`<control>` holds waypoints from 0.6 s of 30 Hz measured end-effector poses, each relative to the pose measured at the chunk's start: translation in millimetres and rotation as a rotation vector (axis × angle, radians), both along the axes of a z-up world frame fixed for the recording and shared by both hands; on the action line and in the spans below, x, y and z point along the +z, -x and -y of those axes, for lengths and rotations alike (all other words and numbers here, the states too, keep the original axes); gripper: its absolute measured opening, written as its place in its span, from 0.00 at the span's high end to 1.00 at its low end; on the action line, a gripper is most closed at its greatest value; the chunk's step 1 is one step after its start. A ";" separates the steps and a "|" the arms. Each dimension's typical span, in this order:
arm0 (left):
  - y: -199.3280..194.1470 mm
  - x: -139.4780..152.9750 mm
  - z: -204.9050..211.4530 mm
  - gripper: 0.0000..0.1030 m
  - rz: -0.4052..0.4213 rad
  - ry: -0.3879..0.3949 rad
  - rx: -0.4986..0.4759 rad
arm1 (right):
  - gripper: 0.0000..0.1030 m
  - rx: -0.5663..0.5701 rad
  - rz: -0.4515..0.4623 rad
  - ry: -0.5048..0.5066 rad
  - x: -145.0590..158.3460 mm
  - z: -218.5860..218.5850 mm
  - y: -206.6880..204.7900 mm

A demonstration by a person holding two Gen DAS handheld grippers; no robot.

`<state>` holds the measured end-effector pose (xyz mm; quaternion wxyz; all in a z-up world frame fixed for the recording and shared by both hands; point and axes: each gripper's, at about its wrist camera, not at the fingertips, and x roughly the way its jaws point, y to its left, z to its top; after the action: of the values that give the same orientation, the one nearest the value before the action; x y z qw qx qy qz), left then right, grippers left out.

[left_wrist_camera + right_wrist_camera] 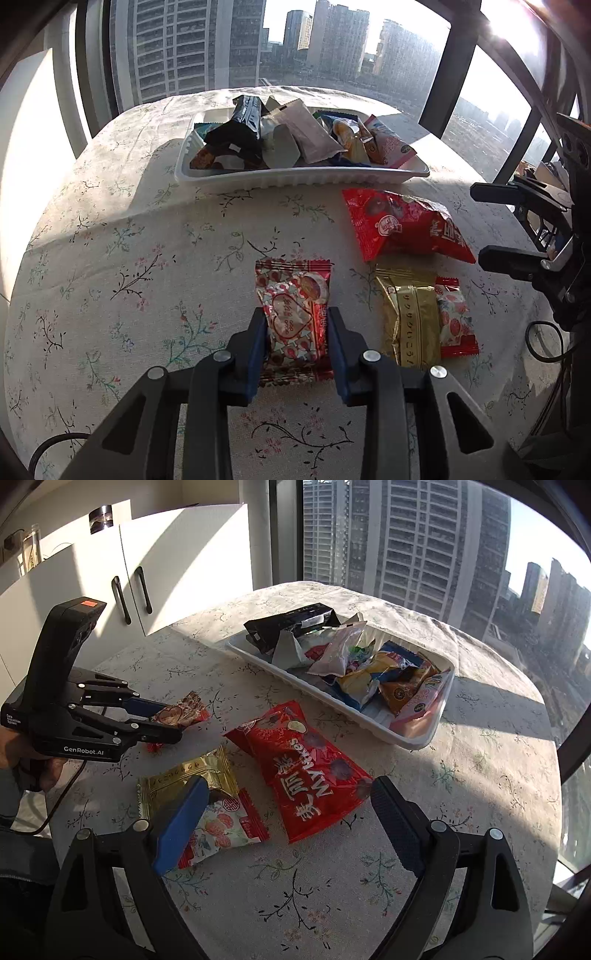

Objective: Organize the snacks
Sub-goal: 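Grasp the red Mylikes bag with the right gripper while the left gripper holds the heart wrapper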

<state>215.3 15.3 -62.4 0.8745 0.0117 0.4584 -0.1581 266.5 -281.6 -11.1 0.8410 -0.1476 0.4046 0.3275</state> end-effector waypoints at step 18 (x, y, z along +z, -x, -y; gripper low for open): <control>0.6 -1.1 -11.7 0.68 -0.008 0.058 -0.004 | 0.32 0.134 -0.176 0.189 -50.8 -50.7 -78.9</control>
<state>214.7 27.0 -63.5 0.8724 -0.0134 0.4571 -0.1729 345.4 -230.9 -61.8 0.7608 -0.2237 0.4951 0.3549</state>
